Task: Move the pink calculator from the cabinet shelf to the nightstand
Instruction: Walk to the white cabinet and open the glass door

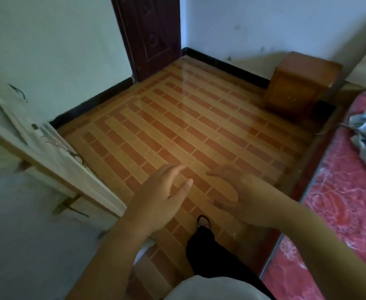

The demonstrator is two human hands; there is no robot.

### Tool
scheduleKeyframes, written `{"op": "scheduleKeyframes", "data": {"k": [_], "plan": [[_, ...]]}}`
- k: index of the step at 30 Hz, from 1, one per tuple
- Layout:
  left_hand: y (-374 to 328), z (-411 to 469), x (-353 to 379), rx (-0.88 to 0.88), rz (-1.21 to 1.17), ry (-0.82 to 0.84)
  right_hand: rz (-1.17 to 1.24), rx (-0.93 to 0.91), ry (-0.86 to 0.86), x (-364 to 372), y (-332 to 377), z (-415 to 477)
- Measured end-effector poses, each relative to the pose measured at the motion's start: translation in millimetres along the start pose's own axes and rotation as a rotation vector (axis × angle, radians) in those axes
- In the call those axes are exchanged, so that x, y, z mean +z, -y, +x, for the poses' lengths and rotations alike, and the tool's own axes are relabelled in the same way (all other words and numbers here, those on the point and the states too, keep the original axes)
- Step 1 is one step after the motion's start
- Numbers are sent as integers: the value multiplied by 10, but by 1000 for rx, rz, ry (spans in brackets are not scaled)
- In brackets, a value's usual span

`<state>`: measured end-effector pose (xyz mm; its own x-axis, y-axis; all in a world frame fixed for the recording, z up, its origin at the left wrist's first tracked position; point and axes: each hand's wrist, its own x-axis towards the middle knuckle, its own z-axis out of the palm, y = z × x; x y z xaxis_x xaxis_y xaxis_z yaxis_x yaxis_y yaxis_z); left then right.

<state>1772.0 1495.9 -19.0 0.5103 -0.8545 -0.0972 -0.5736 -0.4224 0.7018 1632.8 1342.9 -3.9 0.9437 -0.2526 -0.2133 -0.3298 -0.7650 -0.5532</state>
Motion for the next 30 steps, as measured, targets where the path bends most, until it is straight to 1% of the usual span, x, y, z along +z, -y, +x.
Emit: {"op": "scheduleKeyframes", "data": {"k": [3,6,11,15,19,25,30], "plan": [[57,633,-87,-2,32,9,-2,24,-44,-271,-264,492],[120,1294,-189,-30,66,8,-36,0,-68,-577,-525,1061],[14,2325,-337,-50,85,-10,-68,-55,-60,-1186,-916,1883],[51,2880,-485,-77,81,-35,-114,-75,-12,-1560,-1092,2485],[386,3184,-805,-145,70,-102,-185,-145,45,-1687,-1068,3216],[1088,3697,-1342,-264,22,-208,-170,-276,139,-1762,-829,4449],[1677,4287,-1975,-306,42,-284,-184,-345,178,-1833,-547,5634]]}}
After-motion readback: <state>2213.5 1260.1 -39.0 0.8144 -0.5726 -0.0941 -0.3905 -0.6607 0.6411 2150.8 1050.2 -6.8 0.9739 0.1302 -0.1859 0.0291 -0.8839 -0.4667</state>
